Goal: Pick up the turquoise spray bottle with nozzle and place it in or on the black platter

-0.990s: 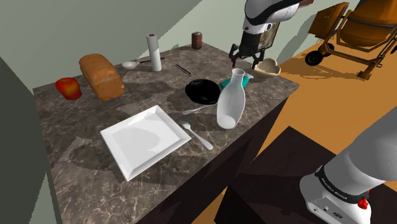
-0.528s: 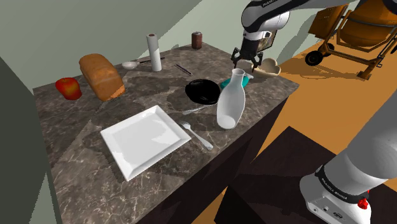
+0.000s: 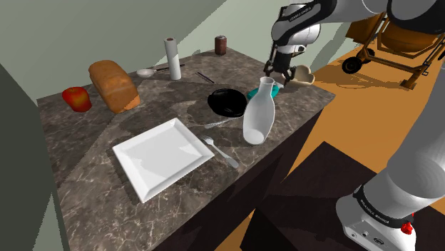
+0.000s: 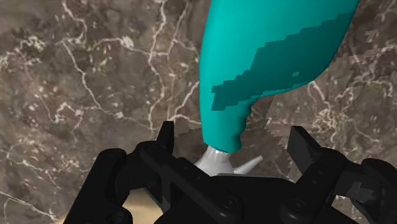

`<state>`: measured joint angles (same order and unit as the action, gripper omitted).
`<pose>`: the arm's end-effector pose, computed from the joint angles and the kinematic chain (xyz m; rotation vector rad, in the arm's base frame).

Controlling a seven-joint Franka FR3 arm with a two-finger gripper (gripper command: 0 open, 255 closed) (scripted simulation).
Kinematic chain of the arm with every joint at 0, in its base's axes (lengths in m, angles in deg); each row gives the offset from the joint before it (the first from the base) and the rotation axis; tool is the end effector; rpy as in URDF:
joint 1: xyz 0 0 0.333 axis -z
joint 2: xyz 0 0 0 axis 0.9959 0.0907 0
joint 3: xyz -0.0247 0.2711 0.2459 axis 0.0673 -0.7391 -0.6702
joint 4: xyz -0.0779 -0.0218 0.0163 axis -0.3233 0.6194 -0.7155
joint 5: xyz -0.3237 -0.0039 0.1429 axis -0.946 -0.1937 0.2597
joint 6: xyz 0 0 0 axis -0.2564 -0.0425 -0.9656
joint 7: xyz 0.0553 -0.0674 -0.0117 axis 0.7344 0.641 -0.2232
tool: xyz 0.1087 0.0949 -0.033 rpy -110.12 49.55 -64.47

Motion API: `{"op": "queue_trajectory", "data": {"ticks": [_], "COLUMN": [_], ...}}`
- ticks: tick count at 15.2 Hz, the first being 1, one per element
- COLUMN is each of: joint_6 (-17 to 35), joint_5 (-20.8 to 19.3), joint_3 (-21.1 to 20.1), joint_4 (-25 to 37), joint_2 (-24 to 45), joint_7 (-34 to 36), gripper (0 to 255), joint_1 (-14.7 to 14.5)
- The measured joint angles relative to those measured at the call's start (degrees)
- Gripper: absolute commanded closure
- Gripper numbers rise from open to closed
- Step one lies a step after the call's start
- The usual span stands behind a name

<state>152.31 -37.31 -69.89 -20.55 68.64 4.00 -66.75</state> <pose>0.5722 -0.2293 0.3616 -2.5150 1.8409 0.0685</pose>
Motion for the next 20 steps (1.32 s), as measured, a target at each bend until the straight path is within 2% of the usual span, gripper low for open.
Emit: {"op": "queue_trajectory", "data": {"ticks": [6, 12, 13, 20], "joint_6": [3.78, 4.25, 4.25, 4.26], "joint_5": [0.4, 0.45, 0.45, 0.45], "joint_3": [-0.08, -0.12, -0.12, -0.11], "joint_4": [-1.48, -1.59, -1.59, -1.59], "joint_2": [2.34, 2.67, 2.67, 2.66], "joint_7": [-0.15, -0.13, -0.13, -0.13], "gripper": [0, 0, 255, 255], "joint_1": [0.12, 0.09, 0.09, 0.1]}}
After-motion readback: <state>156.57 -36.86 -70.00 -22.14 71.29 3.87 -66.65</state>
